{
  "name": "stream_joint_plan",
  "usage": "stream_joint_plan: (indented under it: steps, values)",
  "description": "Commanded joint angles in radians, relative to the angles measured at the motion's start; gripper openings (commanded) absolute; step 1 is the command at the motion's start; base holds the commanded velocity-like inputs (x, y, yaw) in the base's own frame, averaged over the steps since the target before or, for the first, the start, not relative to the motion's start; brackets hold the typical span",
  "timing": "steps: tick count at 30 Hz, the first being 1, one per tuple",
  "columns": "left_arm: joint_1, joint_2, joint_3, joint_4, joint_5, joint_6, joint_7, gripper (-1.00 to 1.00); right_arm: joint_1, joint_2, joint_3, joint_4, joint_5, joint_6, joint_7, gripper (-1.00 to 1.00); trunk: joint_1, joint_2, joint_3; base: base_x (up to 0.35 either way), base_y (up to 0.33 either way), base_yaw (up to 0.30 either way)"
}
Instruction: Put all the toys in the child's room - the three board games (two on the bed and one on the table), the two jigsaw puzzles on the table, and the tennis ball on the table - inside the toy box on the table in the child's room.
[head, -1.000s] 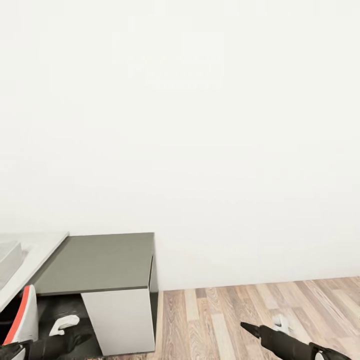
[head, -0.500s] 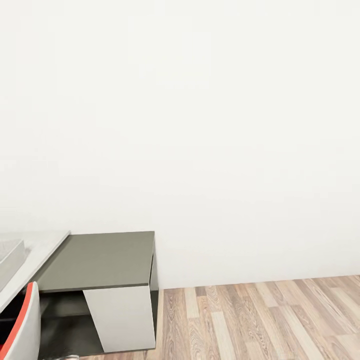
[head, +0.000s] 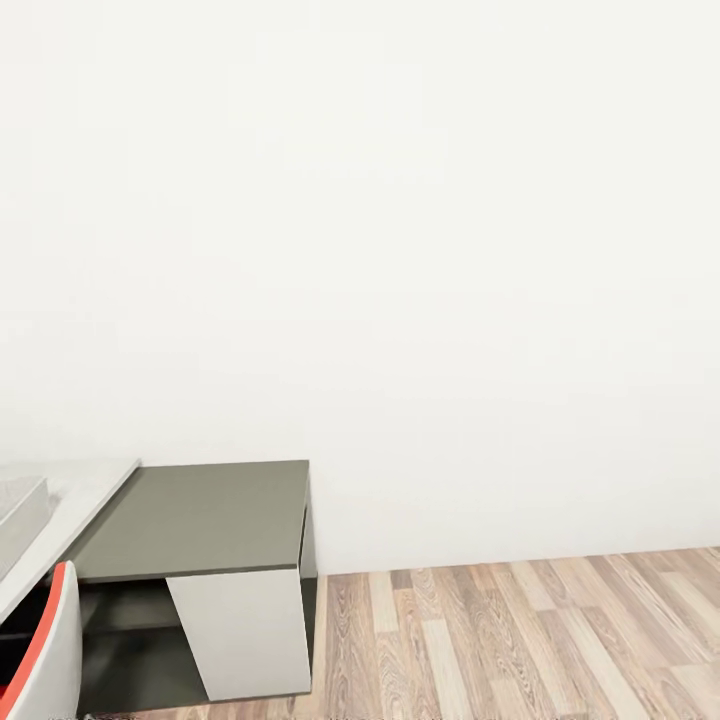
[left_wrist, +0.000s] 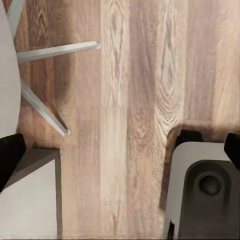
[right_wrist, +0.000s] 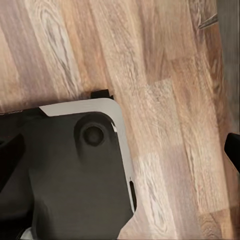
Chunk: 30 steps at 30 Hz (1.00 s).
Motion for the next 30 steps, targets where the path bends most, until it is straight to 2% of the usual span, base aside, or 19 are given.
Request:
stream_joint_plan:
  steps: [1,3,8,17,30]
  values:
    - [0.003,-0.001,0.007,0.002,-0.011,-0.005,0.007,1.0,0.0,0.0,-0.003,0.007,-0.006,-0.007,-0.001,1.0,0.0,-0.001,-0.002,0.0,0.0,0.0]
    - [0.015,-0.006,0.007,0.002,-0.013,-0.005,0.014,1.0,0.0,0.002,-0.002,0.036,-0.007,-0.046,-0.007,1.0,0.0,-0.001,-0.005,0.0,0.0,0.0]
    - [0.036,-0.009,0.007,0.002,-0.014,-0.005,0.019,1.0,0.0,0.007,-0.002,0.062,-0.009,-0.079,-0.01,1.0,0.0,-0.001,-0.013,0.0,0.0,0.0]
    - [0.072,-0.01,0.007,0.002,-0.015,-0.018,0.019,1.0,0.0,0.011,-0.001,0.068,-0.009,-0.073,-0.012,1.0,0.0,-0.001,-0.027,0.0,0.0,0.0]
    - [0.084,-0.014,0.008,0.003,-0.013,-0.033,0.018,1.0,0.0,0.009,-0.003,0.068,-0.012,-0.081,-0.014,1.0,0.0,-0.001,-0.045,0.0,0.0,0.0]
